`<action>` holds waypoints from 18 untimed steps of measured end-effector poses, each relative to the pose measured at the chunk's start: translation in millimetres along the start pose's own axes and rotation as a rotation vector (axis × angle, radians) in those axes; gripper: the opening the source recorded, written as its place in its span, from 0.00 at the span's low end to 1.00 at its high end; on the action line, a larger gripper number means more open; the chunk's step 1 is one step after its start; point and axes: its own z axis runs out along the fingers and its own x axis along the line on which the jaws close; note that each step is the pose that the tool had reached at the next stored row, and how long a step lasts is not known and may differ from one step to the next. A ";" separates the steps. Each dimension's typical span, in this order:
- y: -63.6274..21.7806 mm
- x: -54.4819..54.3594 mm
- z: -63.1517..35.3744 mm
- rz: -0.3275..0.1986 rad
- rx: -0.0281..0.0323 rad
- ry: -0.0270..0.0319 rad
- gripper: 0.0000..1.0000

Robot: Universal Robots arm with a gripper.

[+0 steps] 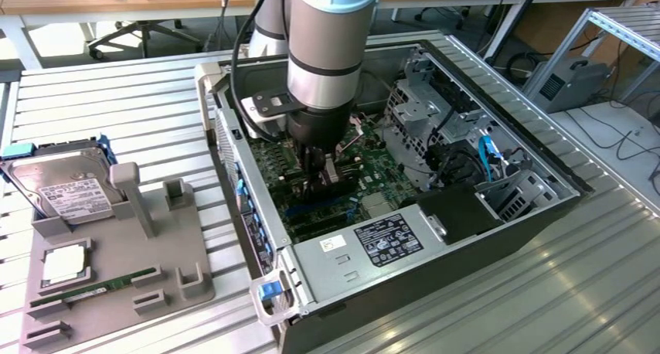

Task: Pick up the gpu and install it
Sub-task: 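Insert the gpu into the slot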

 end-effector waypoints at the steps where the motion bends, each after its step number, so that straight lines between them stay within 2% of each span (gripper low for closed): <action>1: 0.0 0.0 0.0 0.000 0.0000 0.0001 0.27; 2: 0.0 -0.1 0.0 0.000 0.0001 0.0013 0.27; 6: 0.0 -0.7 0.0 0.000 0.0003 0.0236 0.27; 18: -0.9 -1.6 3.9 0.000 -0.0001 0.0225 0.27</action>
